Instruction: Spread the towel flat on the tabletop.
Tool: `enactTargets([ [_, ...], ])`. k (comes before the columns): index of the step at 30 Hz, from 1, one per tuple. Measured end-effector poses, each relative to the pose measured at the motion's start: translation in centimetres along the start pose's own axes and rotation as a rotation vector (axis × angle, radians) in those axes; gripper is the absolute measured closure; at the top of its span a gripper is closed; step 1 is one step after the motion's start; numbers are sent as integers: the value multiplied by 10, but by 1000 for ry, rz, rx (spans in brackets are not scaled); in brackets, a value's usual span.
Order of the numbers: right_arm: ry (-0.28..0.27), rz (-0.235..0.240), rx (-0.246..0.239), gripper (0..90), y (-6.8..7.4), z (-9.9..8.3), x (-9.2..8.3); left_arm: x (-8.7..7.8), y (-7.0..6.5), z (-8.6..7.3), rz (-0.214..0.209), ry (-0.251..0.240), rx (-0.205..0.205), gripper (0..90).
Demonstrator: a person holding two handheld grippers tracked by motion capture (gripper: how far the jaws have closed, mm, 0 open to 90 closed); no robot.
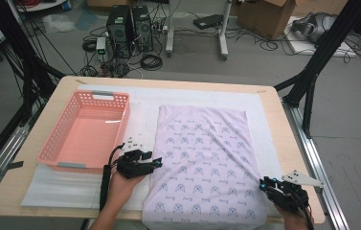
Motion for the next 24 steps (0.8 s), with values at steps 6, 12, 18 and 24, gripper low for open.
enactTargets([
  [6,-2,-3,4,725,0,1,5,23,19,1,76,69,-14,493],
  [12,-16,-2,8,716,0,3,6,25,22,0,189,97,58,648],
  [18,-25,8,21,726,-1,5,9,22,26,0,232,111,97,881],
  [24,-32,14,70,688,-14,15,19,15,40,-2,249,99,40,808],
])
Point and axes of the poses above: each handheld gripper's, and its own axes: x roughly forward along the jaws, z roughly out of its top, y roughly to its left, the point moved 10 cm from there along x, roughly forward along the jaws, and after that the axes turned 11 degrees about x, right-handed, at the moved point
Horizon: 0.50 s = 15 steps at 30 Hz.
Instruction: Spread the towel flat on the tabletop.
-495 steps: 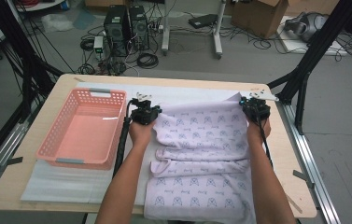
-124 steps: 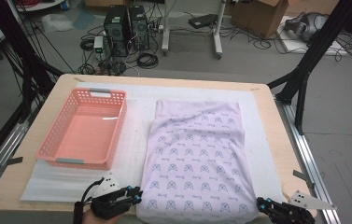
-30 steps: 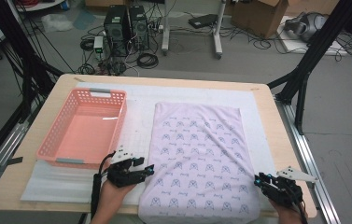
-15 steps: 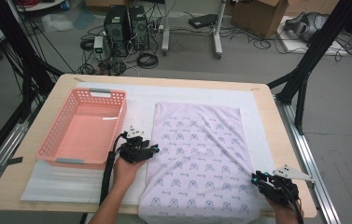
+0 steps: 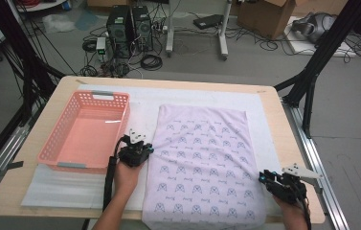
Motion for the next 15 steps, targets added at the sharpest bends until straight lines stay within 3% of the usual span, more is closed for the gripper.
enactTargets([
  [2,-4,-3,8,662,0,8,5,-2,0,-1,-7,4,-15,668],
  [4,-8,-10,13,645,-1,17,13,-4,0,-1,-30,-9,-15,606],
  [7,-14,26,64,667,3,31,29,-8,2,3,-70,-56,-41,571],
  [10,32,-22,55,700,-3,37,51,-9,3,7,-95,-88,-54,557],
  [11,38,-49,56,765,-5,40,57,-9,2,7,-107,-90,-56,548],
  [12,41,-92,37,851,-9,41,60,-8,1,7,-115,-92,-55,545],
  [14,50,-126,15,874,-14,45,60,-8,0,7,-129,-92,-51,521],
  [15,44,-184,-27,876,-19,46,58,-8,-1,7,-139,-97,-54,508],
])
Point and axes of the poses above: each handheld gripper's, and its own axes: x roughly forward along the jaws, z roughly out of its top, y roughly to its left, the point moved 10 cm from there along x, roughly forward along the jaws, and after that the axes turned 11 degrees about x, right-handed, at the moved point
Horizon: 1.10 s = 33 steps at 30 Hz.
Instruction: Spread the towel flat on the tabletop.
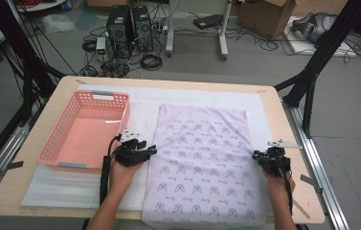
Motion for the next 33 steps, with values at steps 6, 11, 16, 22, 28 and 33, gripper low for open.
enactTargets([
  [6,-58,63,19,667,0,2,-8,-2,-10,8,-70,-64,0,393],
  [11,-121,212,-11,505,12,-5,-32,-7,-10,14,-64,-93,1,231],
  [16,-174,337,-118,317,28,-9,-55,-14,-12,17,-91,-131,11,190],
  [22,-169,340,-134,184,32,-9,-55,-20,-16,20,-102,-138,36,196],
  [28,-176,377,-135,183,36,-10,-56,-19,-23,22,-133,-161,53,216],
  [33,-176,381,-134,183,37,-10,-56,-19,-24,25,-136,-176,53,216],
])
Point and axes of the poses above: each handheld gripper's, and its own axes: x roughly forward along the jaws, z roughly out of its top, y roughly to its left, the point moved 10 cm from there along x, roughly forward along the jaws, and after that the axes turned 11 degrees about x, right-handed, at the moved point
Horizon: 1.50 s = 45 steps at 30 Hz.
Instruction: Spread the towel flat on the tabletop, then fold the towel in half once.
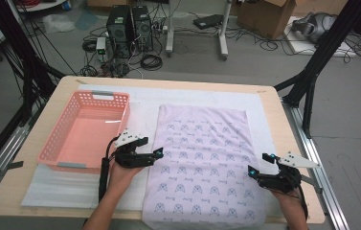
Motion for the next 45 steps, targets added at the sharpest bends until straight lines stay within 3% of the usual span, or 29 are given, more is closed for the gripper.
enactTargets([
  [9,7,0,12,182,1,3,10,2,4,-2,1,7,-17,214],
  [11,6,-19,12,182,1,5,14,4,5,-1,5,16,-20,213],
  [18,38,-29,45,180,-4,11,33,15,16,19,11,25,-38,206],
  [25,92,-61,108,180,-28,19,53,37,38,28,57,60,-44,211],
  [27,104,-78,123,180,-37,23,57,45,48,27,110,79,-51,245],
  [29,124,-92,144,180,-45,26,61,52,56,26,134,92,-69,255],
  [36,169,-143,184,214,-67,37,73,75,69,21,141,148,-90,293],
  [39,185,-161,207,253,-76,38,79,81,79,9,160,180,-98,361],
  [41,196,-143,206,328,-77,38,84,85,83,2,162,200,-101,361],
  [45,207,-183,195,323,-81,38,91,89,86,-1,181,206,-97,357],
])
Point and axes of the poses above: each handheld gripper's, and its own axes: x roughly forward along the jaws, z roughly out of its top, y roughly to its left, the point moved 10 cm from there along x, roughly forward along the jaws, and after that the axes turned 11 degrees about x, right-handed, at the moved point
